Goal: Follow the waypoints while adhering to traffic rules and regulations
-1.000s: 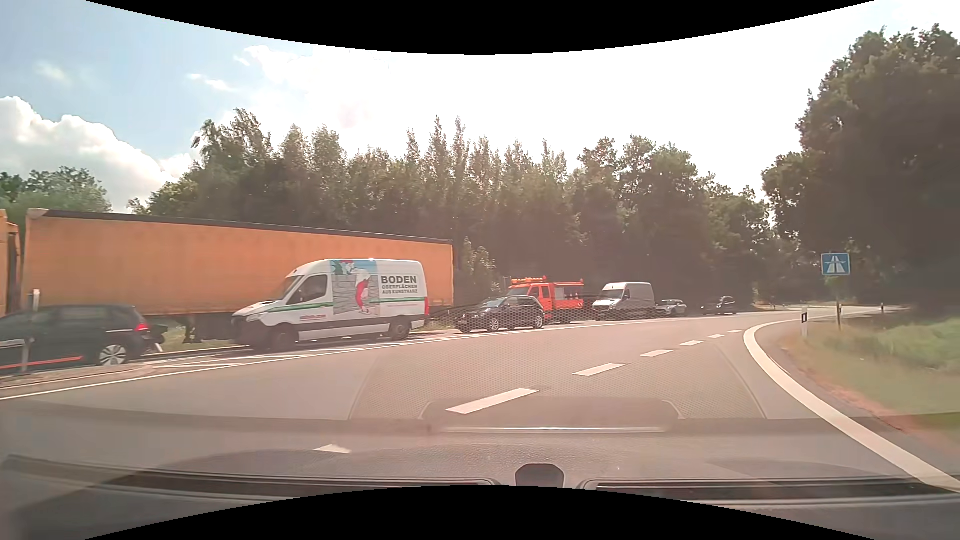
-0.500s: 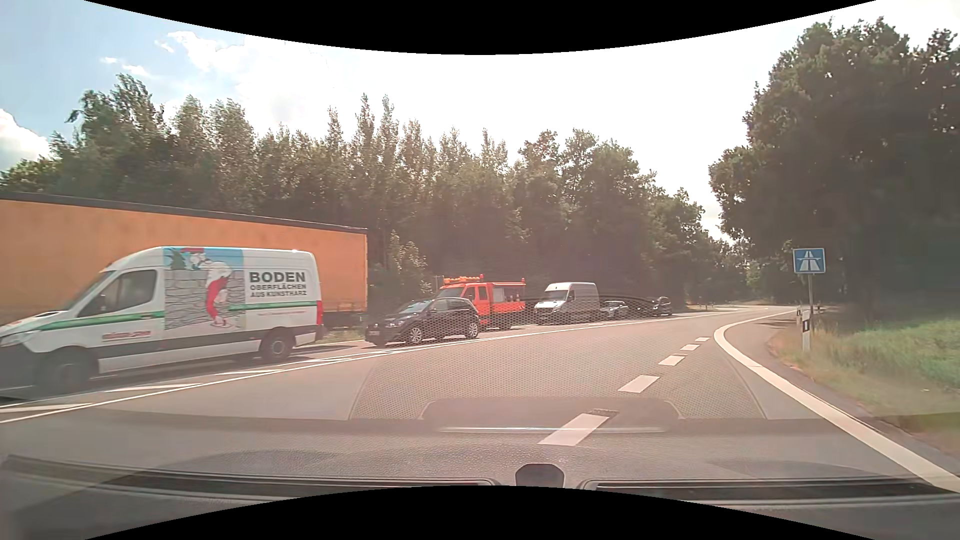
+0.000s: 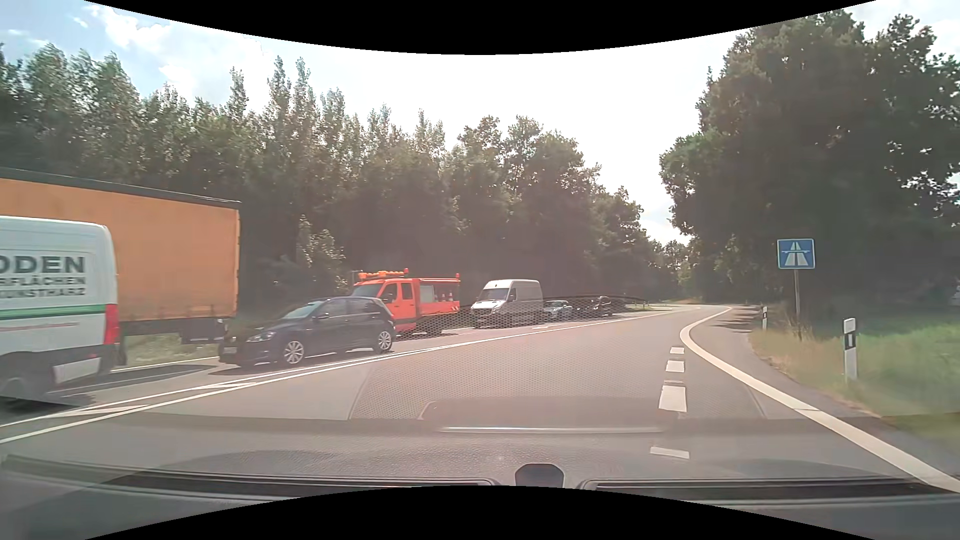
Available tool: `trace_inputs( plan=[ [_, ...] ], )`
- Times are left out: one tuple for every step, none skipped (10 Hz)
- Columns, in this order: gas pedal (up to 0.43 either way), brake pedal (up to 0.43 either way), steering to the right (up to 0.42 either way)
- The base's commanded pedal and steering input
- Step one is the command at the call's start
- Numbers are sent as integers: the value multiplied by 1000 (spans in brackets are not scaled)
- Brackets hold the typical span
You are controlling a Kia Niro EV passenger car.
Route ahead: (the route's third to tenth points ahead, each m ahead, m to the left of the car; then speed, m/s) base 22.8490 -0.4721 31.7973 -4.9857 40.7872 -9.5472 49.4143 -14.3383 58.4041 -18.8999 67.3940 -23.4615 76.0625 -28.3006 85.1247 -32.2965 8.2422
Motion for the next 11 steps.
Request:
trace_inputs(
  plan=[
    [260, 0, 140],
    [260, 0, 134],
    [260, 0, 127],
    [260, 0, 118],
    [260, 0, 109],
    [268, 0, 102],
    [268, 0, 94],
    [268, 0, 89],
    [280, 0, 85],
    [280, 0, 82],
    [280, 0, 79]
  ],
)
